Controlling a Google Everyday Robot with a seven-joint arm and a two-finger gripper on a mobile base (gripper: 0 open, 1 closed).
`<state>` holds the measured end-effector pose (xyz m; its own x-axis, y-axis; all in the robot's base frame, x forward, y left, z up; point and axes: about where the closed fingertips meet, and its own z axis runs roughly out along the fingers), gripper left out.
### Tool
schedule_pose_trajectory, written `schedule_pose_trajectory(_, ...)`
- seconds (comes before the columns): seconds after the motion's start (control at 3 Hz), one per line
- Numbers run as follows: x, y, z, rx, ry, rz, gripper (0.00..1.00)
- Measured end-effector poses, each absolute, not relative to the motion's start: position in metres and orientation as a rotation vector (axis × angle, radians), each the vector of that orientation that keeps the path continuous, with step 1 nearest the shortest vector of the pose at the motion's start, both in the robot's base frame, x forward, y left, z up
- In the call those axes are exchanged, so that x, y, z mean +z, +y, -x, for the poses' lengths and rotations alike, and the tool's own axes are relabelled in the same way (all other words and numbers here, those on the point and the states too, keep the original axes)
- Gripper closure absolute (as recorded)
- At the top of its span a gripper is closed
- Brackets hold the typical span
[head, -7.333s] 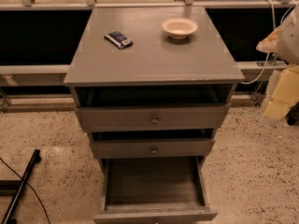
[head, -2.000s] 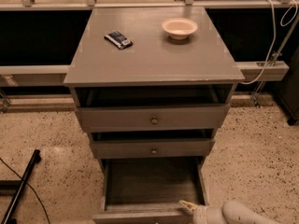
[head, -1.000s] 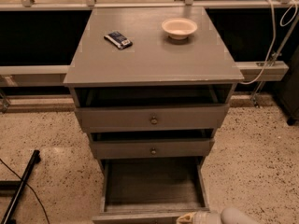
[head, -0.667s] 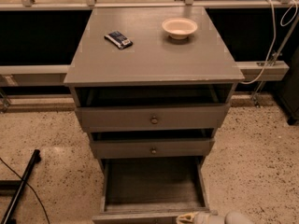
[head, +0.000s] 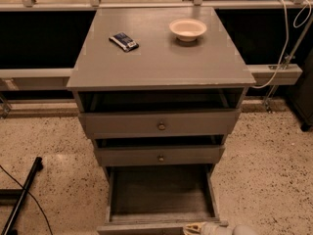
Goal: Close bottom drawer
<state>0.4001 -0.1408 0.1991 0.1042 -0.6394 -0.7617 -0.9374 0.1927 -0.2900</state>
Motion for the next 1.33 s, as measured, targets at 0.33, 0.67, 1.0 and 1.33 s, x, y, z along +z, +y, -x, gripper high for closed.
schedule_pose_trajectory(0.33,0.185,-0.145,-0.393,0.439,1.657,1.542,1.0)
schedule_pose_trajectory(0.67,0.174,-0.145,-0.39,0.454,1.681,1.549,1.0)
schedule_pose_trajectory(1.0,0.166,-0.133,-0.412,0.468,1.665,1.509,1.0)
schedule_pose_trajectory(1.33,0.166,-0.131,-0.418,0.465,1.657,1.498,1.0)
